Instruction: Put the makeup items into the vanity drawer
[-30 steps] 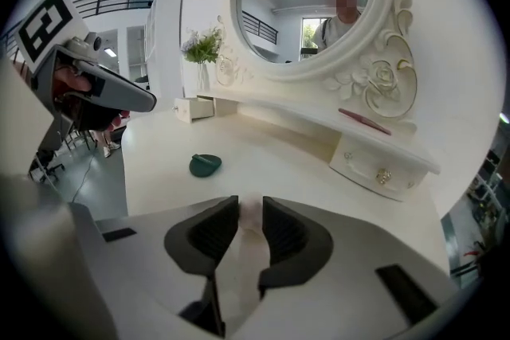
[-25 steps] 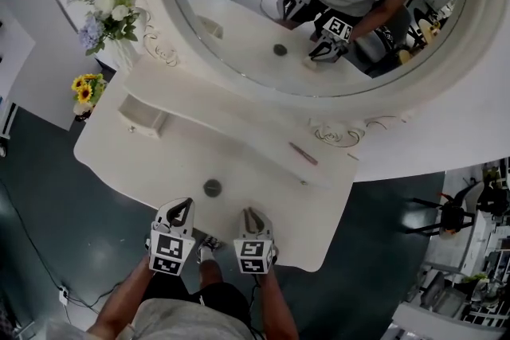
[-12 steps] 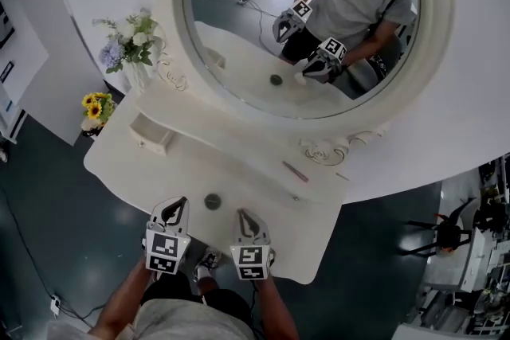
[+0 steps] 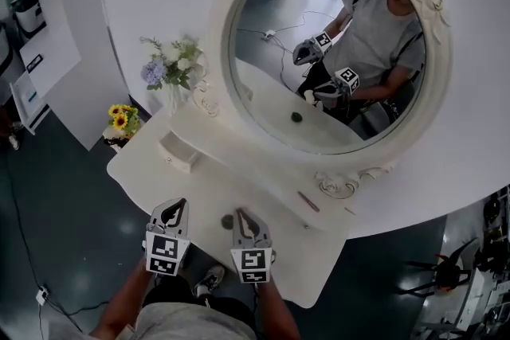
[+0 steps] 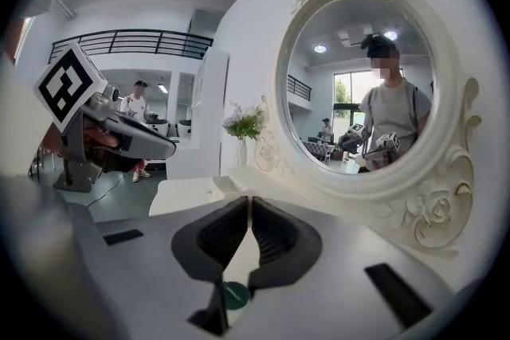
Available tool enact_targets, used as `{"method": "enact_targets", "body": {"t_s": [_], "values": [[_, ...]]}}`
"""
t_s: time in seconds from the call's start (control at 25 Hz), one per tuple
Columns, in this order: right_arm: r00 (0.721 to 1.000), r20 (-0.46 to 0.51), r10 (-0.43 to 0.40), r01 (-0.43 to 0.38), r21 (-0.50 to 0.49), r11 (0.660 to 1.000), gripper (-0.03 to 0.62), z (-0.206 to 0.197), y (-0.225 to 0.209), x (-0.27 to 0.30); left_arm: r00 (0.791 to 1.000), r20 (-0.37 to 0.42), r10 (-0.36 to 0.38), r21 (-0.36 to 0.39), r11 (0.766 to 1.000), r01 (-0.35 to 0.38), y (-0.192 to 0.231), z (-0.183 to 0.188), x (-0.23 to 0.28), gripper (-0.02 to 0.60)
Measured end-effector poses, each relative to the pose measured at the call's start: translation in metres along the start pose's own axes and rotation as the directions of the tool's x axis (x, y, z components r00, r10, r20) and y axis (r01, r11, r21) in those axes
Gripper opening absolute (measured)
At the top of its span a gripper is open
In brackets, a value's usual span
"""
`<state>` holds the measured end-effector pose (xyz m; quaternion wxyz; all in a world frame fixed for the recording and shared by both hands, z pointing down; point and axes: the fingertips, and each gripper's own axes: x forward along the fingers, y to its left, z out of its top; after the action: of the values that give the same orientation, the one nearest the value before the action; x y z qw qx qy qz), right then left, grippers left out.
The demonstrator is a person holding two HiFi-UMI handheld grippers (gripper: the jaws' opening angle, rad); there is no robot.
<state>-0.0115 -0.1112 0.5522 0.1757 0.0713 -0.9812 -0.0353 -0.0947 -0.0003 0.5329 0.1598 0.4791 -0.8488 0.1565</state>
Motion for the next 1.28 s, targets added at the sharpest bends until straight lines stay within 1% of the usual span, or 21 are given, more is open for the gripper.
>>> {"method": "enact_targets", "body": {"t_s": [0.2,0.4,0.52,0.68,0.84,1.12,1.28], "values": [[0.998,0.031,0.062,-0.06,-0.055,0.997,0.029,0.029,0.021,0.033,0.998,0.008,0.068,-0.031,0.997,-0.068,0.043,0.001,-0.005,0.0],[0.991,0.049,0.121,-0.117,-0.075,0.99,0.029,0.054,0.041,0.082,0.992,0.01,0.126,-0.051,0.991,-0.126,0.091,0.004,-0.003,0.0],[0.987,0.047,0.152,-0.148,-0.08,0.986,0.029,0.065,0.052,0.114,0.99,-0.004,0.143,-0.062,0.988,-0.143,0.115,0.0,0.002,0.0],[0.984,0.033,0.175,-0.172,-0.08,0.982,0.031,0.07,0.066,0.154,0.991,-0.022,0.133,-0.077,0.988,-0.134,0.137,-0.007,0.018,0.0],[0.982,-0.002,0.188,-0.188,-0.078,0.979,0.032,0.065,0.079,0.189,0.993,-0.046,0.112,-0.101,0.988,-0.116,0.154,-0.018,0.034,0.0],[0.975,-0.078,0.207,-0.21,-0.034,0.977,0.038,0.039,0.094,0.241,0.991,-0.114,0.068,-0.123,0.989,-0.082,0.18,-0.048,0.066,0.0],[0.972,-0.117,0.205,-0.209,-0.022,0.978,0.041,0.023,0.097,0.265,0.99,-0.135,0.051,-0.141,0.988,-0.07,0.19,-0.06,0.081,0.0]]}}
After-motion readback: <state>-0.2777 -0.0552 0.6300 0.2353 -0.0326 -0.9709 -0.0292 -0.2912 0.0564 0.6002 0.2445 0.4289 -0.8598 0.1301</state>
